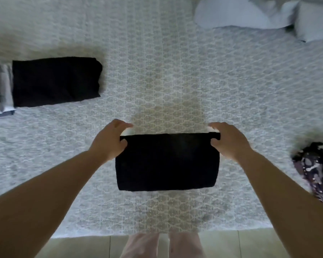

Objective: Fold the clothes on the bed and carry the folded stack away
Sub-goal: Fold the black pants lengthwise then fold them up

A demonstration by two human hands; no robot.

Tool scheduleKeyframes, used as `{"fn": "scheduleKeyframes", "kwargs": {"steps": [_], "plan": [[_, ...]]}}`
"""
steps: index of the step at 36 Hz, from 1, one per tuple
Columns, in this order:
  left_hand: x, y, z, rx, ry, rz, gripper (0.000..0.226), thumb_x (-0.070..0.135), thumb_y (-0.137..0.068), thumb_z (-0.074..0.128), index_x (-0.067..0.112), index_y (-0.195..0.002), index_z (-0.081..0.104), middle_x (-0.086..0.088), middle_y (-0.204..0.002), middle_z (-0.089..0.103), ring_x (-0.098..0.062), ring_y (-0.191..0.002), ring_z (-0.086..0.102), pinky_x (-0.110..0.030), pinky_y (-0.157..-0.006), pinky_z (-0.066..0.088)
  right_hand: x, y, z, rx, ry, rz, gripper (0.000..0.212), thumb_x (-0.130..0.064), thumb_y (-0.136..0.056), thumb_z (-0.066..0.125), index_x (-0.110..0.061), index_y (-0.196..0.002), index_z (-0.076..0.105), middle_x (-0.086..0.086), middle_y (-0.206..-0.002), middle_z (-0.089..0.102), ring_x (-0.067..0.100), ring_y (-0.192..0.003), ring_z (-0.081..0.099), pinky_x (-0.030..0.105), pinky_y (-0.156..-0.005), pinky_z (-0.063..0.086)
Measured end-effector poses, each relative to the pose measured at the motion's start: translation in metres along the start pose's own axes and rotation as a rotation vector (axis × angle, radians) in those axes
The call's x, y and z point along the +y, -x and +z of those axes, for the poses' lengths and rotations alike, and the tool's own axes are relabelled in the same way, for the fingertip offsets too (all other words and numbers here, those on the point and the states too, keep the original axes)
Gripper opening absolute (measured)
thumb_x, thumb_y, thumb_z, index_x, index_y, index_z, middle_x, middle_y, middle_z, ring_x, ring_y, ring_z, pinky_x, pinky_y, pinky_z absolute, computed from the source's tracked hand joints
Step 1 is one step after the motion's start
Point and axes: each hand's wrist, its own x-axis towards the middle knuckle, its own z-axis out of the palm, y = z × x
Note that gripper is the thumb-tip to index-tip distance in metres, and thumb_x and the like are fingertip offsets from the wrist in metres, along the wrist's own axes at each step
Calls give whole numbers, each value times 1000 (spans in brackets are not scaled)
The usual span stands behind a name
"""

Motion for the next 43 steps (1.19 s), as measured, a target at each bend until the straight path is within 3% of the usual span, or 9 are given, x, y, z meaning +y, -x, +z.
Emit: {"fn": "scheduleKeyframes", "kwargs": {"steps": [3,6,9,17,23,27,30,38,43], "plan": [[7,3,40,-36,-206,80,58,50,-96,35,31,-149,24,4,-157,18,-23,-141,20,-44,-115,21,-15,-5,46,66,273,-28,58,-48,-97,35,-26,-149,19,1,-157,17,25,-143,16,43,-112,23],[27,7,87,-94,-262,4,70,70,-82,-1,45,-147,-5,17,-155,-16,-19,-146,-14,-54,-114,-4,-28,-5,94,58,170,34,63,-55,-97,18,-27,-152,5,-2,-160,0,23,-147,-7,49,-117,9],[31,1,118,-9,-214,-102,64,72,-79,-9,51,-139,-19,16,-156,-20,-17,-143,-22,-58,-112,-8,-29,-9,123,146,116,84,66,-56,-95,13,-26,-152,0,-3,-160,-6,23,-146,-11,53,-115,10],[16,-20,146,147,-239,-68,64,70,-88,-4,45,-147,-2,6,-159,0,-19,-144,-12,-61,-112,6,-20,-32,155,269,96,79,73,-59,-90,7,-21,-152,4,2,-160,-5,26,-146,-10,52,-117,11],[21,-16,132,92,-169,-111,72,76,-83,3,46,-147,-8,8,-157,-17,-15,-143,-22,-55,-115,-1,-17,-28,135,181,-6,25,72,-62,-91,13,-27,-151,-3,-7,-159,-13,17,-145,-16,48,-117,13],[20,3,125,344,286,-546,94,73,-75,48,32,-151,10,-3,-156,5,-26,-142,10,-46,-112,21,-7,-20,119,273,-400,260,88,-67,-83,45,-25,-151,8,-1,-158,5,23,-144,9,48,-109,28],[10,12,123,237,550,-909,104,74,-65,61,16,-144,27,-12,-141,34,-34,-129,38,-48,-101,39,2,-22,110,178,-725,571,104,-71,-68,63,-12,-146,27,11,-145,32,32,-131,38,48,-104,39],[12,21,109,-93,998,-1068,101,78,-53,70,5,-122,55,-14,-110,65,-35,-97,64,-46,-89,53,8,-18,90,-331,-945,662,95,-66,-50,78,-6,-121,59,13,-109,66,33,-97,64,43,-94,50],[0,20,86,-364,1365,-960,70,60,-62,76,10,-110,64,-15,-91,74,-33,-79,72,-38,-58,58,-5,-22,87,-421,-985,706,82,-61,-57,80,-8,-116,62,15,-104,69,35,-90,68,46,-89,53]]}}
